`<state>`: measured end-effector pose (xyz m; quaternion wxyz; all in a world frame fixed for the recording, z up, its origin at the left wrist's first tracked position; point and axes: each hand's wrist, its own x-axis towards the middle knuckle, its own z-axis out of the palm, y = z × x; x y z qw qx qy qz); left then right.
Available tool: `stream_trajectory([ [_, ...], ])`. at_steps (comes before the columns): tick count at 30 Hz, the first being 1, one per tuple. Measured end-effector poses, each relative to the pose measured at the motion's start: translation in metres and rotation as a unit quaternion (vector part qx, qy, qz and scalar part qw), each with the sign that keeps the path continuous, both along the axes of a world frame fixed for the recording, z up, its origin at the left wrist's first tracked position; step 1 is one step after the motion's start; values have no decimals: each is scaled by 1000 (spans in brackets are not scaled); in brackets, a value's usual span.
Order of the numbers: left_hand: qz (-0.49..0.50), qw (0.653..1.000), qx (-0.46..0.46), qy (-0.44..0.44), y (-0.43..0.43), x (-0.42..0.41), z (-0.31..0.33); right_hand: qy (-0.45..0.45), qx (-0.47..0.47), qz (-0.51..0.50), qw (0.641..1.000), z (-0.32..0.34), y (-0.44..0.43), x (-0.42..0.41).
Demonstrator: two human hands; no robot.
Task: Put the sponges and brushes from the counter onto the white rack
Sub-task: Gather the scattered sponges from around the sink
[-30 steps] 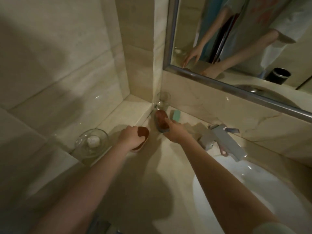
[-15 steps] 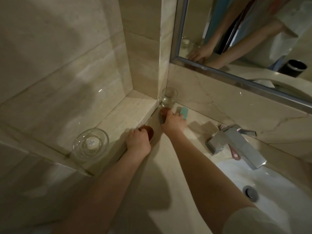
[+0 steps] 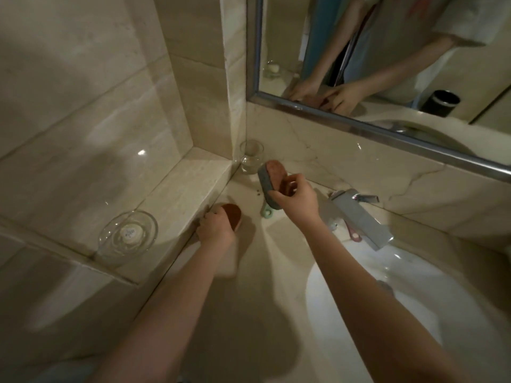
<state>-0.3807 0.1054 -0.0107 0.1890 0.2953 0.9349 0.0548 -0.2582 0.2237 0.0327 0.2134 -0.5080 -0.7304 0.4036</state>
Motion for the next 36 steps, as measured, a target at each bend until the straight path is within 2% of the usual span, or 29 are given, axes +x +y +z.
stream_trajectory([
  [5, 32, 989, 127, -63, 6, 16, 30, 68, 2, -16, 998, 28, -7, 41],
  [10, 16, 952, 261, -157, 20, 59, 83, 123, 11, -31, 992, 68, -7, 96],
  [14, -6, 892, 388, -230, 32, 105, 131, 159, 43, -34, 986, 108, -5, 150],
  [18, -19, 815, 482, -321, 48, 161, 175, 204, 45, -37, 977, 144, -2, 209],
  [22, -53, 744, 512, -426, 64, 219, 209, 264, 40, -35, 963, 175, -1, 261],
  [25, -102, 709, 518, -468, 76, 257, 228, 289, 38, -27, 956, 195, 0, 297],
  [32, -193, 664, 524, -497, 103, 341, 265, 337, 45, -79, 937, 231, 11, 375],
  [36, -228, 659, 525, -488, 118, 384, 282, 373, 44, -123, 918, 247, 21, 416],
])
